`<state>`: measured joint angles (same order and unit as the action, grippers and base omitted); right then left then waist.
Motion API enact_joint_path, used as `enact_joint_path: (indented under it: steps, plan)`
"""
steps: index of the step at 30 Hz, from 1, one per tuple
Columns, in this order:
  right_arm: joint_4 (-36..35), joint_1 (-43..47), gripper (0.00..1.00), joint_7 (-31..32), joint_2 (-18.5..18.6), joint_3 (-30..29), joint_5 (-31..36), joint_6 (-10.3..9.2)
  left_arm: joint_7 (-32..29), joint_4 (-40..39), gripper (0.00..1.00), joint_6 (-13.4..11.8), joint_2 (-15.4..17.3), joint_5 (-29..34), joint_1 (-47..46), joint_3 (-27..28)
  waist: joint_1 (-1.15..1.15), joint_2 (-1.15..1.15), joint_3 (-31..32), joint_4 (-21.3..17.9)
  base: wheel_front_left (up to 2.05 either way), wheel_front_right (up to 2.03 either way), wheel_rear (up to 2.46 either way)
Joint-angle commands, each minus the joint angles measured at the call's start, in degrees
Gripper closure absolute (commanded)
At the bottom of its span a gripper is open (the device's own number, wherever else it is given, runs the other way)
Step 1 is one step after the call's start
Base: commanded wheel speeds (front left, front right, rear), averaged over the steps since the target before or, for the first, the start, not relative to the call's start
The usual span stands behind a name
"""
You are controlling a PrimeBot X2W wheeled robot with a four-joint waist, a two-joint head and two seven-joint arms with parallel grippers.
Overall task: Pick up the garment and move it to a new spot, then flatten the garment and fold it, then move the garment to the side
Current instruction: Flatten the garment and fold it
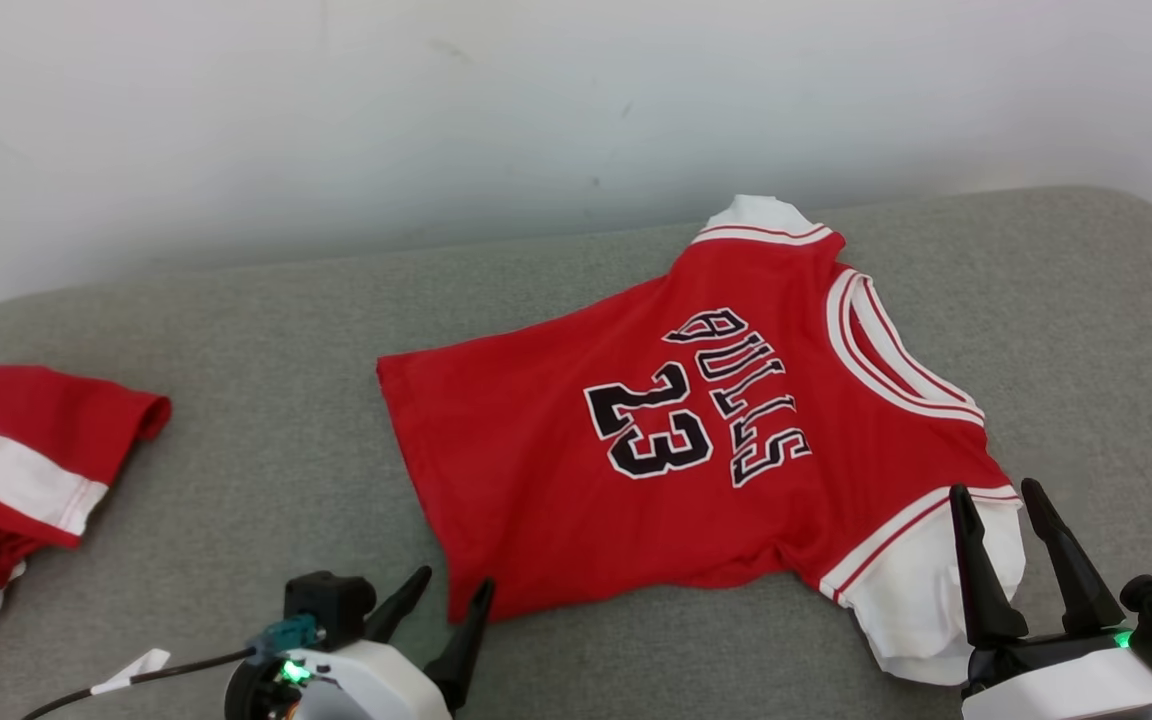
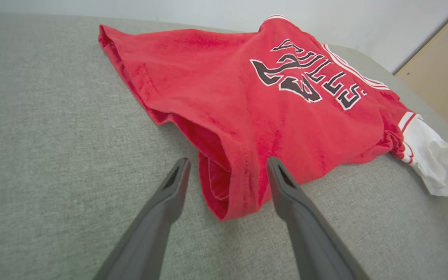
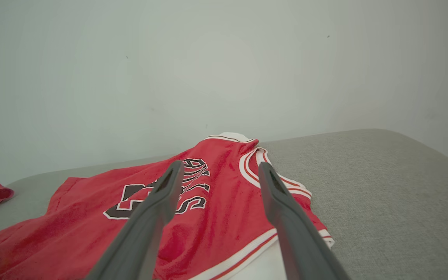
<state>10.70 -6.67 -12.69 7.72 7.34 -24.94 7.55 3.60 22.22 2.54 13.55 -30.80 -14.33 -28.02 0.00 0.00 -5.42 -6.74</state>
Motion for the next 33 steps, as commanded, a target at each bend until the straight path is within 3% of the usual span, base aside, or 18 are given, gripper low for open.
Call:
enact_joint_path:
  steps: [1, 4, 6, 7, 15, 21, 27, 33]
  plan:
    - [0.1, -0.4, 0.0, -0.3, 0.1, -0.2, -0.1, -0.12, 0.4, 0.5, 0.0, 0.3, 0.0, -1.0, -0.5, 0.0, 0.0, 0.0, -0.7, -0.8, 0.0, 0.0, 0.0]
    - [0.2, -0.4, 0.0, -0.6, -0.2, -0.4, -0.1, -0.12, 1.2, 1.3, 0.03, 0.8, -0.2, -0.8, -1.1, -0.3, 0.0, 0.0, -1.3, -1.5, 0.0, 0.0, 0.0]
    - [0.5, -0.4, 0.0, -0.8, -0.3, -0.3, -0.1, -0.12, 1.7, 1.6, 0.64, 0.9, -0.3, -0.7, -1.5, -0.5, 0.0, 0.0, -1.5, -1.8, 0.0, 0.0, 0.0]
    - [0.5, -0.4, 0.0, -0.9, -0.4, -0.3, -0.1, -0.12, 2.0, 1.6, 1.0, 1.0, -0.1, -0.4, -2.0, -0.5, 0.0, 0.0, -1.6, -1.9, 0.0, 0.0, 0.0]
    - [1.5, -0.5, 0.0, -1.3, -0.7, 0.1, -0.4, -0.13, 3.9, -1.9, 1.0, 1.0, -0.3, -1.2, -4.3, 0.6, 0.0, 0.0, -1.2, -2.7, 0.0, 0.0, 0.0]
    - [2.0, -1.0, 0.0, -1.5, -0.9, 0.6, -0.7, -0.13, 1.5, -2.7, 1.0, -0.1, -0.8, -0.8, -9.6, 1.1, 0.0, 0.0, -1.8, -4.0, 0.0, 0.0, 0.0]
    - [2.7, -2.2, 0.0, -1.4, -1.5, 1.3, -0.9, -0.13, -0.7, 2.6, 1.0, -0.1, -2.0, -0.8, -17.8, 1.5, 0.0, 0.0, -4.3, -7.0, 0.0, 0.0, 0.0]
    - [3.7, -3.9, 0.0, -1.7, -2.3, 1.6, -1.1, -0.12, -0.7, 13.1, 1.0, 0.3, -2.6, 0.1, -25.4, 1.5, 0.0, 0.0, -6.9, -10.3, 0.0, 0.0, 0.0]
